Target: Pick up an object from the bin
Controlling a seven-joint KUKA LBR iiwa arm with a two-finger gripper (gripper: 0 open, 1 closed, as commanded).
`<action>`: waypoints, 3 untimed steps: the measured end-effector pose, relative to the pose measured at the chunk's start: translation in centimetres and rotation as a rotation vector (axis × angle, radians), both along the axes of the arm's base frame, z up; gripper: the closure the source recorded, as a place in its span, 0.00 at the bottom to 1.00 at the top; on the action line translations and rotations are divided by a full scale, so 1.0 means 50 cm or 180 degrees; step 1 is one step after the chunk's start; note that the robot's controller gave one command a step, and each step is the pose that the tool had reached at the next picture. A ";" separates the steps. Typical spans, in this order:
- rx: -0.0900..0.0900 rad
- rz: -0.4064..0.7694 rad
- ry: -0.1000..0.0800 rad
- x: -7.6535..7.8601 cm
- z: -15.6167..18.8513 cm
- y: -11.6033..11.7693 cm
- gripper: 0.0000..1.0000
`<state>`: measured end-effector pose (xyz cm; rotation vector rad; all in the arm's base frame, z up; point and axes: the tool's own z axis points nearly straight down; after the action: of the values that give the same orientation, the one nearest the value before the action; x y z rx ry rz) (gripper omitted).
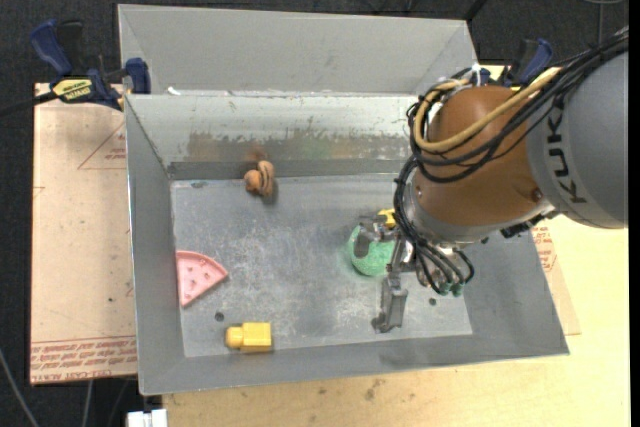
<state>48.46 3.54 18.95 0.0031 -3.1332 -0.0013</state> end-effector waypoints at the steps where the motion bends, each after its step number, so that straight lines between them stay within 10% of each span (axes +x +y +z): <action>1: 0.0001 -0.0003 -0.0027 0.004 0.008 0.000 0.00; 3: -0.0004 0.0074 -0.0038 0.082 -0.115 -0.059 0.00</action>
Offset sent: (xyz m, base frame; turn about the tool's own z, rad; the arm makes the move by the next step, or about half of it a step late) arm 0.0415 -0.0461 -0.0327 -0.0155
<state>52.58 0.61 13.21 0.0397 -3.1448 0.0009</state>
